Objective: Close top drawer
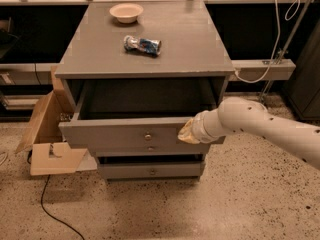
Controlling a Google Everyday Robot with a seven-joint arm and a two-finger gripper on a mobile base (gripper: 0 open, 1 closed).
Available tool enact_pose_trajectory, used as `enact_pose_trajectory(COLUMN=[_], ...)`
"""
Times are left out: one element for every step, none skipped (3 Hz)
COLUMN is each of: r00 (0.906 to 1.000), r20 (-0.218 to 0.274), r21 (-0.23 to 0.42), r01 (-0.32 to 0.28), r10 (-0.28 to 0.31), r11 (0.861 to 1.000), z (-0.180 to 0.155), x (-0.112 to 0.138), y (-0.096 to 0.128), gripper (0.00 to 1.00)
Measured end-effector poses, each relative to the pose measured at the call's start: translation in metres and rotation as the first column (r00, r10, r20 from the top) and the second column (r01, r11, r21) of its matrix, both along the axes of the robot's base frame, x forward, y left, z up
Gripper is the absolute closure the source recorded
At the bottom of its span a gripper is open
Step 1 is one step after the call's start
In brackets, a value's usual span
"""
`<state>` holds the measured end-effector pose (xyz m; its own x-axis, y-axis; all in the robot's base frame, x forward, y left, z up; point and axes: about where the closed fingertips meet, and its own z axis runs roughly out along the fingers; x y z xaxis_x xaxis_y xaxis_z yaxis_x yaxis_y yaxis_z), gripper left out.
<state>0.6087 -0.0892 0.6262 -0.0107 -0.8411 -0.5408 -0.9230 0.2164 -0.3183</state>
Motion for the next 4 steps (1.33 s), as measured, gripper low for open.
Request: enact_pose_trajectory(r00=[0.9979, 0.9937, 0.991, 0.9893], r20=[0.064, 0.11, 0.125, 0.126], r21=[0.028, 0.079, 0.109, 0.14], r01=[-0.011, 0.016, 0.035, 0.055], r10=[0.009, -0.025, -0.049, -0.073], r11=[1.0, 0.997, 0.993, 0.989], z=[0.002, -0.001, -0.001, 0.001], x=[0.023, 0.061, 0.085, 0.104], y=[0.003, 0.003, 0.003, 0.002], gripper=[1.0, 1.0, 1.0, 1.0])
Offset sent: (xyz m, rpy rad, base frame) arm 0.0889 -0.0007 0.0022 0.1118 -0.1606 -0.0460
